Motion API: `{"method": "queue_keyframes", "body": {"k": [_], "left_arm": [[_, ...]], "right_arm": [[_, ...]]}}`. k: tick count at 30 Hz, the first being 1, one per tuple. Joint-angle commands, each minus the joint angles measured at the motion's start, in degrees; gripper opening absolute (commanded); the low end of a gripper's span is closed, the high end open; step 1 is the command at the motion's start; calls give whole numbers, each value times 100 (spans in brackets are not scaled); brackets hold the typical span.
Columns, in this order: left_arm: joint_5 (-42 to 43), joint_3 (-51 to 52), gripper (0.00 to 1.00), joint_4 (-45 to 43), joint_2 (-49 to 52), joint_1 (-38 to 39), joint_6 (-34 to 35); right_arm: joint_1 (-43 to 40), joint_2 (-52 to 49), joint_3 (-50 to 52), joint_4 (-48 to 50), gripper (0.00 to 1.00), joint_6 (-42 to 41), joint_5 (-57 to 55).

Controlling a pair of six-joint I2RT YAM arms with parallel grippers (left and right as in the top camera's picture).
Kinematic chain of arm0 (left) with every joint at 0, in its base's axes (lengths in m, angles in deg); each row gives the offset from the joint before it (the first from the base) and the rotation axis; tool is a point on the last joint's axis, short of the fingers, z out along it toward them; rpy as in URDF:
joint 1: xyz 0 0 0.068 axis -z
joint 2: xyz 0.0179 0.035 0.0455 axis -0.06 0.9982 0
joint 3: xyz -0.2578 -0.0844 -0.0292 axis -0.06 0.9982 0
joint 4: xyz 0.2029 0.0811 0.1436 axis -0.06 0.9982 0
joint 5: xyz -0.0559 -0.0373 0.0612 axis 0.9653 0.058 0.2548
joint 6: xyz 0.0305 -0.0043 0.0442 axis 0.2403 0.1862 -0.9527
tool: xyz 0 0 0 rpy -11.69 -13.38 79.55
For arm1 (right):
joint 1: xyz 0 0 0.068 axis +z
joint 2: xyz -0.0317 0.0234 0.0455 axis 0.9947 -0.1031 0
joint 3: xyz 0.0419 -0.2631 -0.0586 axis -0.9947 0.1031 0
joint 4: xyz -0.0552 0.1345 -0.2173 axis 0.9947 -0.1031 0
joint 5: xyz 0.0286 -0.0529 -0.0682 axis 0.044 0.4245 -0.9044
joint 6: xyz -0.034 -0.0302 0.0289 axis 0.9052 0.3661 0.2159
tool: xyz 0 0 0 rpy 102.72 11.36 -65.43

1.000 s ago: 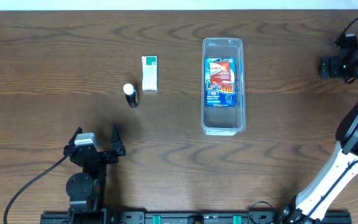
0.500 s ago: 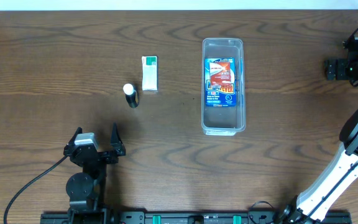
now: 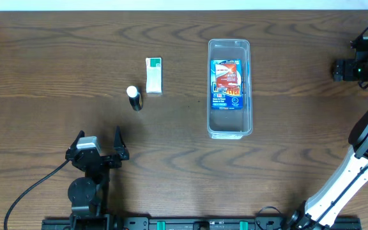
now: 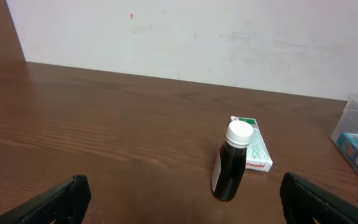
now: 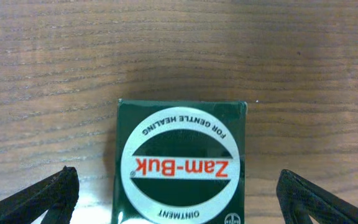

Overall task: Pack container
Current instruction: 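Move the right gripper to the green Zam-Buk tin and grasp it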

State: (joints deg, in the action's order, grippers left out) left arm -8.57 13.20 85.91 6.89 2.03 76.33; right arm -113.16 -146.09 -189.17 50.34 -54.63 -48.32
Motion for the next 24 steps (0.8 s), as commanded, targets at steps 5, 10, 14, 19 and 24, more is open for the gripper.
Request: {"method": "queue_keyframes", "body": {"k": [5, 10, 14, 19, 24], "left_arm": [[-68, 116, 98, 197, -31, -28, -70], [-68, 116, 98, 197, -31, -28, -70], [-68, 116, 98, 197, -31, -28, -72], [-68, 116, 98, 197, -31, -28, -72], [-68, 116, 98, 197, -31, -28, -72]], "right_arm": [[-52, -175, -22, 79, 99, -63, 118], [-55, -197, -22, 76, 99, -63, 118], [-52, -245, -20, 72, 99, -63, 118], [-55, -295, -20, 87, 99, -63, 118], [-55, -299, -20, 122, 99, -63, 118]]}}
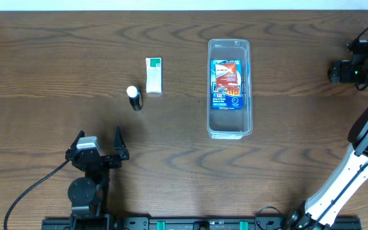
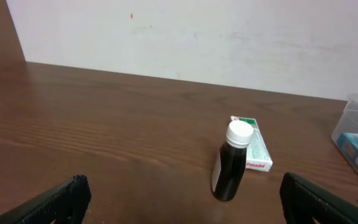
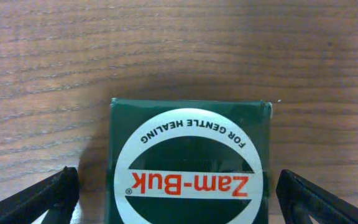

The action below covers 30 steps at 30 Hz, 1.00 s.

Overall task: Pack container
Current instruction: 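Move the right gripper to the green Zam-Buk tin and grasp it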

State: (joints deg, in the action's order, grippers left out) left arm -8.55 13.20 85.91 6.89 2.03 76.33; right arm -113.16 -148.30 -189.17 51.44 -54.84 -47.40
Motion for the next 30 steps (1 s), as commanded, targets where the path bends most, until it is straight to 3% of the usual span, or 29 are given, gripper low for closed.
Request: {"method": "queue_keyframes", "body": {"k": [1, 6, 12, 16, 25, 30], "left_arm": [[-70, 116, 98, 197, -31, -28, -72], [-70, 116, 98, 197, -31, -28, -72], [-70, 116, 98, 197, -31, -28, -72], [-70, 116, 98, 197, -31, -28, -72], [-70, 116, 98, 197, -31, -28, -72], [-70, 116, 98, 197, -31, -28, -72]], "right_arm": [[-55, -83, -20, 33, 99, -42, 26], [-55, -85, -20, 101, 92, -42, 26], [-55, -83, -20, 225, 71, -175, 26], [-55, -83, -20, 243, 71, -192, 26], [-52, -85, -20, 245, 59, -313, 26], [-52, -83, -24, 238, 59, -494, 28]]}}
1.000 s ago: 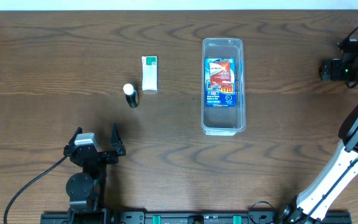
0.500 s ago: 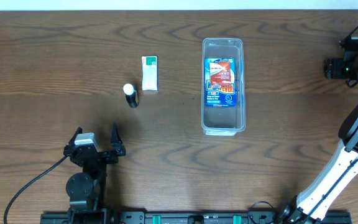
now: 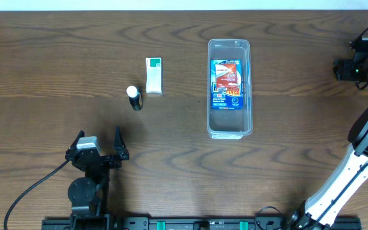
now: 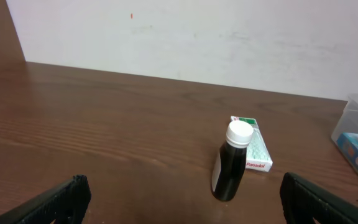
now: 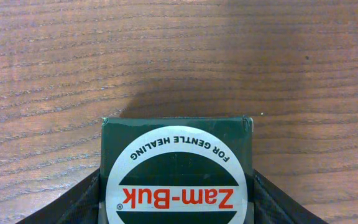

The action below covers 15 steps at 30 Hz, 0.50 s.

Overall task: Pack container
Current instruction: 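Move the right gripper to the green Zam-Buk tin and grasp it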

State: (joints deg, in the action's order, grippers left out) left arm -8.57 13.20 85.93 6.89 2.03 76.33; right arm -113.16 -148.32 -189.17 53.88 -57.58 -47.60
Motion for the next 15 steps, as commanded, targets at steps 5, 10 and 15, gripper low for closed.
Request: {"method": "queue_keyframes", "body": {"k": [5, 10, 15], "left_arm": [[-68, 116, 98, 195, -31, -28, -70], [-68, 116, 98, 195, -31, -28, -72], [-68, 116, 98, 195, -31, -28, -72]], "right_arm": [[-48, -11, -90, -122, 61, -437, 50], [-24, 372, -125, -306, 61, -732, 219], [17, 1019, -125, -439, 60, -1137, 697]]}}
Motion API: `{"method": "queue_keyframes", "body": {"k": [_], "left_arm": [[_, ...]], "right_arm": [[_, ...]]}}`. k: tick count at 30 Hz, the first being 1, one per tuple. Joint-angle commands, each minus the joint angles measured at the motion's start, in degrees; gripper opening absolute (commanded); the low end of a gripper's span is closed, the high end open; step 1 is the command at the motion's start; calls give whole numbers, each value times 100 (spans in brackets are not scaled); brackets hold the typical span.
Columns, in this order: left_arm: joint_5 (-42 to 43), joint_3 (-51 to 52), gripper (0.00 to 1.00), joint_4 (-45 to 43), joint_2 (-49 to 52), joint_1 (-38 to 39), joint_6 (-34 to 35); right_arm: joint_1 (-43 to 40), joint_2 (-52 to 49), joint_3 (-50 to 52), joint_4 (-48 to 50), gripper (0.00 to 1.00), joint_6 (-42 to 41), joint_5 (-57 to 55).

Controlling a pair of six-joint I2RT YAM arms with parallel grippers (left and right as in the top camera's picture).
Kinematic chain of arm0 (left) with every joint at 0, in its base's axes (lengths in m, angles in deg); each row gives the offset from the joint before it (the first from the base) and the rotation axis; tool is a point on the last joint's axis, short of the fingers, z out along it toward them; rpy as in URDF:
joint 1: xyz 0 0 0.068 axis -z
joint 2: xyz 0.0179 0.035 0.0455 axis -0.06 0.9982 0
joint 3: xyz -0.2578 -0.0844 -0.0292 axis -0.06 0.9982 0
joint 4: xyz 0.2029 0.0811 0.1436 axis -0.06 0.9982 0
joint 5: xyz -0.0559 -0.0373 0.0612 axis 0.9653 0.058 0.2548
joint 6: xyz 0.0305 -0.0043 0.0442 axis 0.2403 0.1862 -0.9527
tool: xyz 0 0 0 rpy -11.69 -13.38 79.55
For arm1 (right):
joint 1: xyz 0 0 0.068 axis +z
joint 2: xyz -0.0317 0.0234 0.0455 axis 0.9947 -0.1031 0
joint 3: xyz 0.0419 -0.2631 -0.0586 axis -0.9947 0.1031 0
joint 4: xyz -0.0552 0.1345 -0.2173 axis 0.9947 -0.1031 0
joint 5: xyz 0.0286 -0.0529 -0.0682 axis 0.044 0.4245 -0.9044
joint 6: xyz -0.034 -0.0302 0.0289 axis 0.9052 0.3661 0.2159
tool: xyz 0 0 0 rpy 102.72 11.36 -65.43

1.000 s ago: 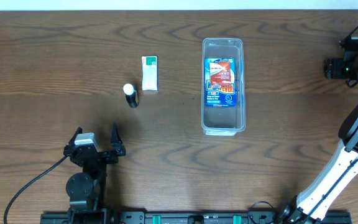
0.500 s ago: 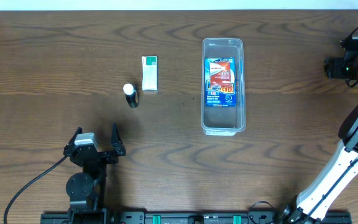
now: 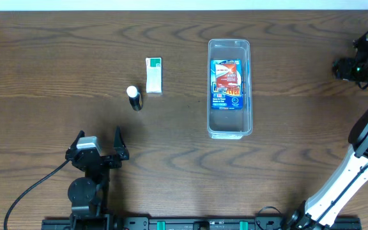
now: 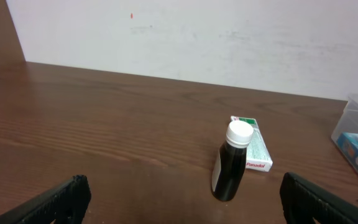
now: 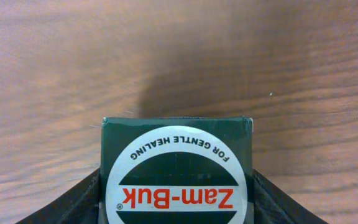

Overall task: Pack container
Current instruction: 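Move the right gripper to the green Zam-Buk tin and grasp it, then carry the green tin over the container and lower it in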

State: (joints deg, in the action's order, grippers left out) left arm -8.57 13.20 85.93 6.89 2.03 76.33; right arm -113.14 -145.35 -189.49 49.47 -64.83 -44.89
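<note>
A dark green Zam-Buk box (image 5: 178,174) fills the lower right wrist view, with my right gripper (image 5: 178,202) shut on its two sides. Overhead, the right gripper (image 3: 342,68) is at the table's far right, right of the clear container (image 3: 229,133). The container holds a blue and red packet (image 3: 227,84). A white and green Panadol box (image 3: 153,75) lies left of the container, and a dark bottle with a white cap (image 3: 134,98) stands beside it. My left gripper (image 3: 98,148) rests open near the front edge, well short of the bottle (image 4: 232,162).
A white wall (image 4: 197,37) runs behind the table's far edge. The right arm (image 3: 363,153) reaches up along the right side. A black cable (image 3: 37,185) trails from the left arm's base.
My right gripper stays shut on the Zam-Buk box. The wood under it is now blurred and the box's shadow is larger, so the gripper has moved. The left arm is unchanged.
My right gripper stood open around the Zam-Buk box lying on the table, then open again a little nearer to it. After that it was shut on the box's sides. Now it holds the box over blurred wood. The left gripper stayed open and still.
</note>
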Motion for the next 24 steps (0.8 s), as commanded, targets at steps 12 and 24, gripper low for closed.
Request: {"method": "queue_keyframes", "body": {"k": [12, 24], "left_arm": [[-68, 116, 98, 195, -31, -28, -72], [-68, 116, 98, 195, -31, -28, -72]], "right_arm": [[968, 2465, -92, -1062, 61, -1261, 654], [3008, 2798, -46, -1853, 65, -2284, 205]]}}
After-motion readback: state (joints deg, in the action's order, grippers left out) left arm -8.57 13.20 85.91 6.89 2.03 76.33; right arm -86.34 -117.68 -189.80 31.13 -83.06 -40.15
